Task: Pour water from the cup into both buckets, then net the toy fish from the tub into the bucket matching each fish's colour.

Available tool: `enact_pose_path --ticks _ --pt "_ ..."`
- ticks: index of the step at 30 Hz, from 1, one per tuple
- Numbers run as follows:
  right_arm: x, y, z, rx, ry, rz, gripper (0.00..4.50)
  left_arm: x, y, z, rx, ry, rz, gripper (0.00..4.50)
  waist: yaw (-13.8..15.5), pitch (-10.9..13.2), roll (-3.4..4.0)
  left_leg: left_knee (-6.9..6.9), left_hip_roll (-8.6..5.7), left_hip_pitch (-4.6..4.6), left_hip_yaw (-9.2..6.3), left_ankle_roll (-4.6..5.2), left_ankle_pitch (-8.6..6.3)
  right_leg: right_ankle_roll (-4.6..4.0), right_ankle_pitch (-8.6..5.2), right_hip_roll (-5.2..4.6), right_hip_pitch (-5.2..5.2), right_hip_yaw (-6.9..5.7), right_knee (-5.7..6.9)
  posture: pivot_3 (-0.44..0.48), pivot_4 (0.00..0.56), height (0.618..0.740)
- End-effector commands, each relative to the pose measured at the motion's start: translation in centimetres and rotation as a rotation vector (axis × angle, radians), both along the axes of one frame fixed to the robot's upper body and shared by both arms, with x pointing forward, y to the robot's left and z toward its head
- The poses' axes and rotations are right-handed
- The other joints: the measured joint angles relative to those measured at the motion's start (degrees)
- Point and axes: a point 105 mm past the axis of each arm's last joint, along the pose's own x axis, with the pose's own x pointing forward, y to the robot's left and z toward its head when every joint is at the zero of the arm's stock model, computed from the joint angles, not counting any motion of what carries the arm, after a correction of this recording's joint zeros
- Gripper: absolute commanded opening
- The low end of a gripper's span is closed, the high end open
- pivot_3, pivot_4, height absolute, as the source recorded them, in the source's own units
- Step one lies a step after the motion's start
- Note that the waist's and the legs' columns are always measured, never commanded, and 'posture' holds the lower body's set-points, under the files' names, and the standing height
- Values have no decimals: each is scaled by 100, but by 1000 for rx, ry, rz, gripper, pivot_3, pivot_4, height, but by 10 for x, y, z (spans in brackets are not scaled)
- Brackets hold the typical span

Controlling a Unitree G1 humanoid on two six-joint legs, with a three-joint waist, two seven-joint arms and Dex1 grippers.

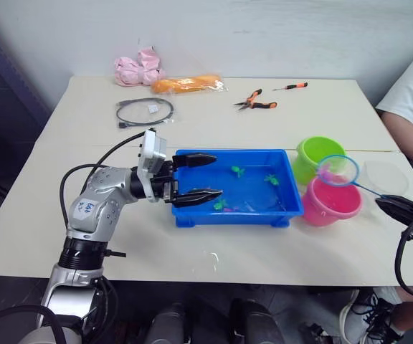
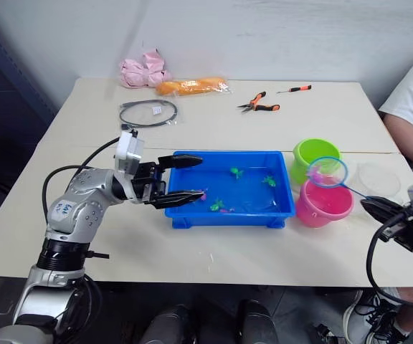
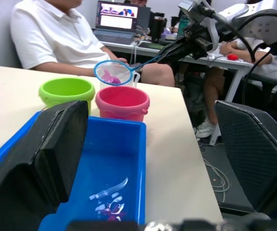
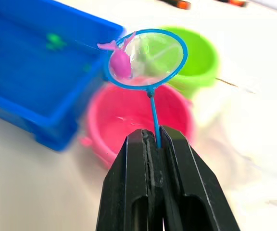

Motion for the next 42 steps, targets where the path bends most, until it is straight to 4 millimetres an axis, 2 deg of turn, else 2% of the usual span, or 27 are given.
enact_pose_path --ticks 1,5,11,15,19,22,28,33,37,39,42 --pt "-5 -15 7 -132 -83 -67 0 -2 -6 7 -4 -28 -35 4456 9 0 1 0 -1 1 2 0 0 0 0 9 0 0 0 0 150 740" --pt "-5 -19 2 -269 -121 -79 0 -1 -10 7 -4 -28 -42 4456 14 0 0 0 -2 4 4 0 1 0 0 17 0 8 0 0 150 740" --pt "-7 -22 -12 -563 -167 -47 0 -2 -11 4 0 -23 -35 4456 13 0 1 0 0 4 5 -2 2 0 0 20 0 10 -1 0 150 740" --pt "-8 -25 -11 -815 -278 -34 0 -2 -11 3 3 -18 -29 4456 8 0 0 0 -2 5 7 -3 2 0 -1 20 0 14 -1 0 150 740" --pt "-10 -20 -15 -1056 -363 58 0 -2 -10 1 4 -17 -24 4456 -1 0 1 0 1 8 7 -9 4 -2 -2 19 0 17 0 0 150 740" --pt "-11 -19 -28 -1161 -408 117 0 -2 -9 1 1 -20 -20 4456 -5 0 0 0 2 9 7 -13 5 -2 -4 19 1 21 0 0 150 740" --pt "-13 -14 -32 -1306 -486 143 0 -2 -8 -1 1 -25 -9 4456 -7 0 1 0 7 10 5 -22 9 -6 -8 9 0 27 3 0 150 740" --pt "-14 -13 -31 -1303 -514 98 0 -3 -6 -3 2 -22 -3 4456 -12 0 1 0 9 10 3 -24 10 -6 -9 11 0 29 3 0 150 740" --pt "-16 -4 -35 -1274 -510 137 0 -4 -6 -4 0 -16 -3 4456 -14 0 1 0 9 11 2 -24 10 -6 -9 11 1 28 4 0 150 740" --pt "-17 -17 -28 -1294 -499 62 0 -4 -5 -5 1 -15 -1 4456 -11 0 1 -1 9 10 -1 -24 10 -6 -10 11 1 28 4 0 150 740" --pt "-19 -16 -24 -1294 -509 63 0 -4 -5 -6 0 -15 1 4456 -11 0 1 -1 9 10 0 -24 10 -6 -10 11 1 28 4 0 150 740"
